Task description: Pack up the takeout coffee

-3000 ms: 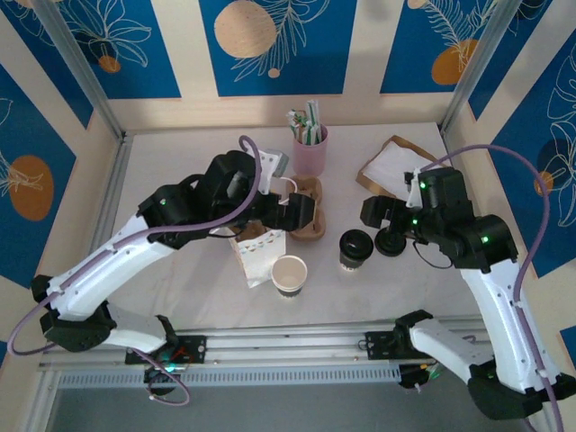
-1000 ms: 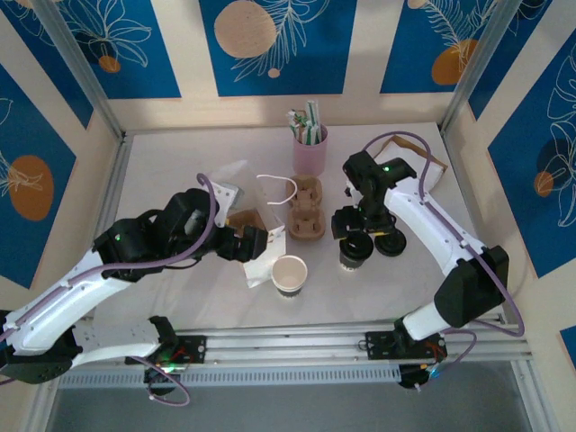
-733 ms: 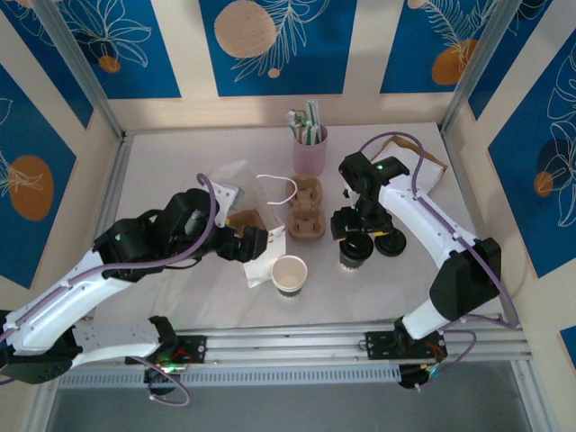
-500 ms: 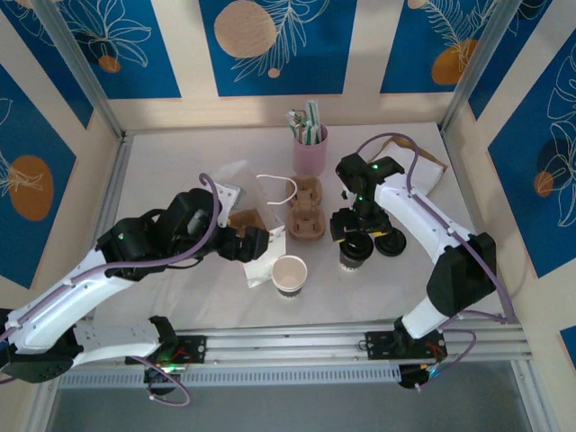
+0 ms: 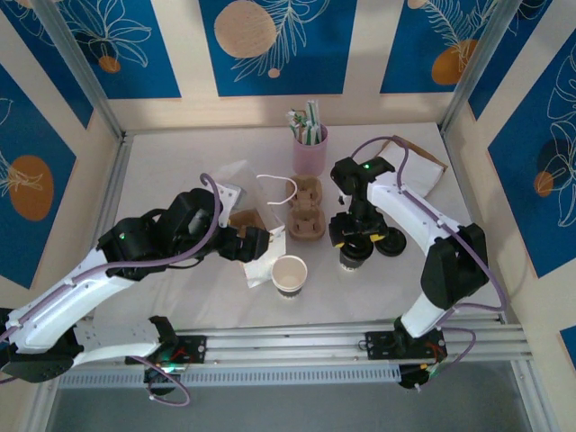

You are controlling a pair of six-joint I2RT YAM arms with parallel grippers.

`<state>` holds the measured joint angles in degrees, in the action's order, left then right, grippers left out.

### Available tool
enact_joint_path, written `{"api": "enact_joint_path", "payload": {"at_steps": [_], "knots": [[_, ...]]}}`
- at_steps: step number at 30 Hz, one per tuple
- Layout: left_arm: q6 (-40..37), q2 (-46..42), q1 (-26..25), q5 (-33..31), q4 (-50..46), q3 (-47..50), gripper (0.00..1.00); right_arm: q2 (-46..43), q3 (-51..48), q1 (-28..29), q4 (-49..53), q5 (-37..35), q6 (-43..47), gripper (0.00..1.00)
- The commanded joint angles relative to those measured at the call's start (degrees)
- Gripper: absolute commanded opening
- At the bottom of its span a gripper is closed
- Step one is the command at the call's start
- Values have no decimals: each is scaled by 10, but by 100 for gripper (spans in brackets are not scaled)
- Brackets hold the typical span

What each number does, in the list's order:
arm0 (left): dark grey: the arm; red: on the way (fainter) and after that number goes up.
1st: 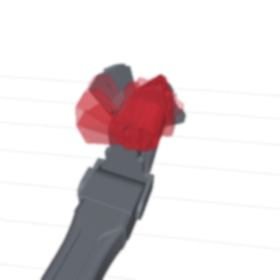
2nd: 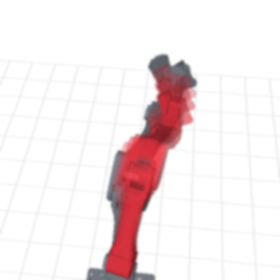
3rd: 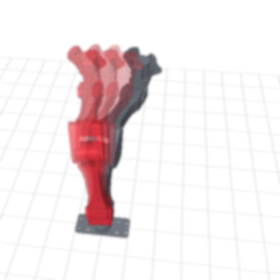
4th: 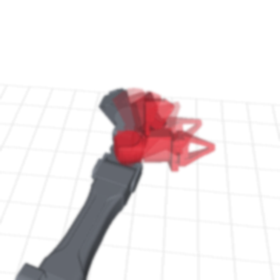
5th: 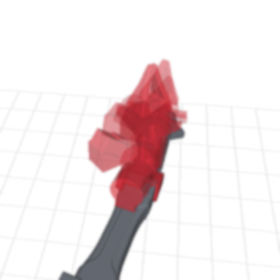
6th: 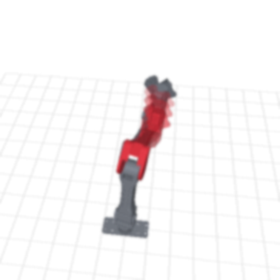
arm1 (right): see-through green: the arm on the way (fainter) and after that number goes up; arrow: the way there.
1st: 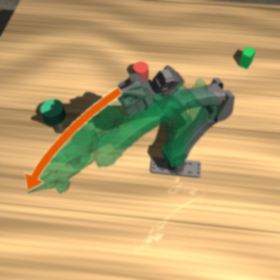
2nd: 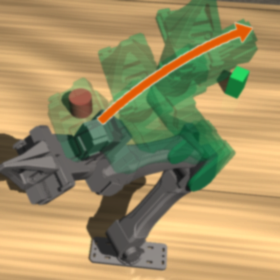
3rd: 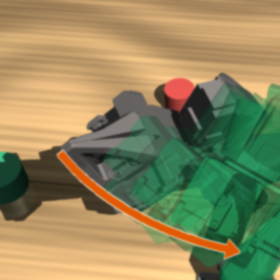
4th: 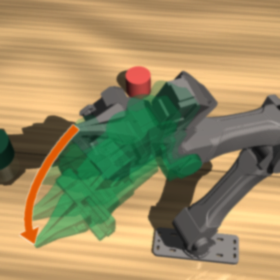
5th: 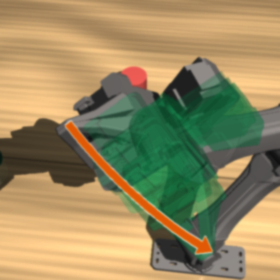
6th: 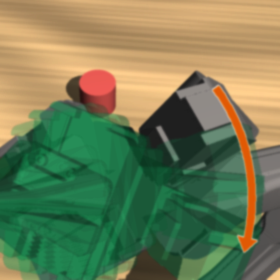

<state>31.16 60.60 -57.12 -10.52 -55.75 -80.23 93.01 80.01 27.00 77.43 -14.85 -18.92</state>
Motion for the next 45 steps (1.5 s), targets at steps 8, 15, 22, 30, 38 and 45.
{"api": "enact_joint_path", "payload": {"at_steps": [8, 15, 22, 30, 38, 45], "knots": [[1, 4, 5, 11, 0, 1, 100, 15, -6, 0, 16, 4, -6, 84], [3, 5, 4, 11, -1, 1, 100, 17, -3, -4, 11, 6, -5, 81], [1, 9, 4, 12, -2, -3, 100, 17, -12, -12, 3, 7, -7, 81], [0, 14, 5, 13, -1, -6, 100, 15, -21, -17, -4, 13, -8, 83], [2, 14, 5, 9, -2, -11, 100, 9, -23, -19, -8, 14, -8, 75], [6, 1, 5, 0, 3, -15, 100, -19, -19, -20, -6, 7, -15, 66]]}}
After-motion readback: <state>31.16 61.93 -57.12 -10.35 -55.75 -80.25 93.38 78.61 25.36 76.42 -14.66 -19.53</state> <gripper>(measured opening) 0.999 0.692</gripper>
